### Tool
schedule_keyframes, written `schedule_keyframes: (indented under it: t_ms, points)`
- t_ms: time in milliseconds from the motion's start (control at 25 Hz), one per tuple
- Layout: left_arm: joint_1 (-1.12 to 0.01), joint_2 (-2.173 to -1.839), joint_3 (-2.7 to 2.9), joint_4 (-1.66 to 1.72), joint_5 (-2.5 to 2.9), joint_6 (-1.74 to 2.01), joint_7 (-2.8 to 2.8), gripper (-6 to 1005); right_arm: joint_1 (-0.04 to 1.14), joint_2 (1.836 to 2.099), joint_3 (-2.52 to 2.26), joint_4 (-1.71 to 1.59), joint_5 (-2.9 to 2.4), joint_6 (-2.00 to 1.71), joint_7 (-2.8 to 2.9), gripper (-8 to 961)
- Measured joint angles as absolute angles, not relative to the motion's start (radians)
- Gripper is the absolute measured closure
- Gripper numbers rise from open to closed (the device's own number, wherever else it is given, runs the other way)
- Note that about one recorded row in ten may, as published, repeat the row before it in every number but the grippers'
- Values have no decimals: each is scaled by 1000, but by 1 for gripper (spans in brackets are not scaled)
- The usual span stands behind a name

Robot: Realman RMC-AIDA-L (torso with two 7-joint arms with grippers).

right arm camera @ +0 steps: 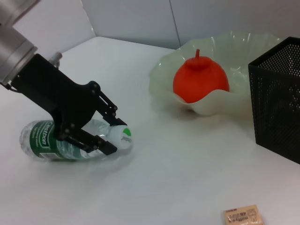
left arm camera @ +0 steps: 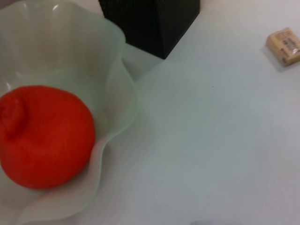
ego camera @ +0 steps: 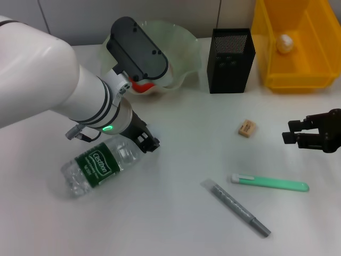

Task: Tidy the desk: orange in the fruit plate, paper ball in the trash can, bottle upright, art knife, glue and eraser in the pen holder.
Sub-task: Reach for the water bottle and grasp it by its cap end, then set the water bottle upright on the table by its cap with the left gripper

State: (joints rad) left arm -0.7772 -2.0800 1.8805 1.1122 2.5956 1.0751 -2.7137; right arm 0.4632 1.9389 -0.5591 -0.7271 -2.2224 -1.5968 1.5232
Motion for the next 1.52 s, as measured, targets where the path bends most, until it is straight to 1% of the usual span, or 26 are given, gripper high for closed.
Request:
schedule_keyframes:
  t_ms: [280, 320, 400, 480, 920, 1520]
  points:
    - [-764, -2078, 1871, 1152, 2616, 1118, -2715, 546, 463, 1939, -559, -727, -2221, -1597, 1523, 544]
    - [-746, -2078, 1871, 1185, 2644, 1125, -2719, 546, 463, 1941, -557, -727, -2220, -1597, 1523, 544]
    - [-746, -2078, 1871, 1185, 2644, 1125, -2719, 546, 463, 1942, -556, -727, -2220, -1597, 1523, 544]
    - [-715, -2078, 1870, 1244, 2682, 1137, -2722, 547, 463, 1944, -556, -727, -2220, -1596, 1523, 544]
    - [-671, -2075, 1839, 1356, 2745, 1213, -2725, 552, 465, 1947, -555, -732, -2215, -1594, 1523, 543]
    - [-635, -2073, 1791, 1481, 2793, 1306, -2726, 554, 474, 1948, -552, -731, -2215, -1594, 1524, 544]
